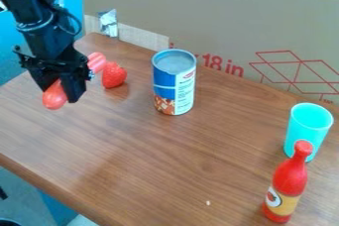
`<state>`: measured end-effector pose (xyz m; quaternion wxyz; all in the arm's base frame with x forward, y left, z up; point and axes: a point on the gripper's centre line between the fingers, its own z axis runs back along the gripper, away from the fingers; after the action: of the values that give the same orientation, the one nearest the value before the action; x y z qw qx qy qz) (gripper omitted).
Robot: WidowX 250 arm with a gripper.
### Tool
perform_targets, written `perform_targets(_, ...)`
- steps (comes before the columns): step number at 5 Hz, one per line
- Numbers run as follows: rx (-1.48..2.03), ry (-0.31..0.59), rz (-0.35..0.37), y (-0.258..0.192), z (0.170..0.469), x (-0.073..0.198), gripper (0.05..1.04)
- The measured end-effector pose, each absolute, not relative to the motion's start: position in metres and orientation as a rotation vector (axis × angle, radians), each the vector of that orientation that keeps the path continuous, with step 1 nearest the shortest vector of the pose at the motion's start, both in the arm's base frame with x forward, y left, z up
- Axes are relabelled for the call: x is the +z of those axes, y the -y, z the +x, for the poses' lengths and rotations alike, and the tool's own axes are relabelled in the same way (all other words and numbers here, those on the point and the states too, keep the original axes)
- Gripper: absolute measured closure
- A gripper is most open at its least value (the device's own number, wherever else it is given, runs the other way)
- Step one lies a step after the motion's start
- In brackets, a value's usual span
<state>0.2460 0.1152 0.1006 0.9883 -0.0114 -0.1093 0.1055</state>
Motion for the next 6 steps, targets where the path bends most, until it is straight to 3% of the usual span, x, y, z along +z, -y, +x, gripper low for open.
perform_targets(2, 0.323, 0.217, 0.042, -0.177, 0.258, 0.080, 0.516)
perform_targets(5, 0.329, 0.051, 0.082, -0.185, 0.261, 0.028, 0.516)
perform_targets(6, 0.334, 0.033, 0.085, -0.187, 0.263, 0.026, 0.465)
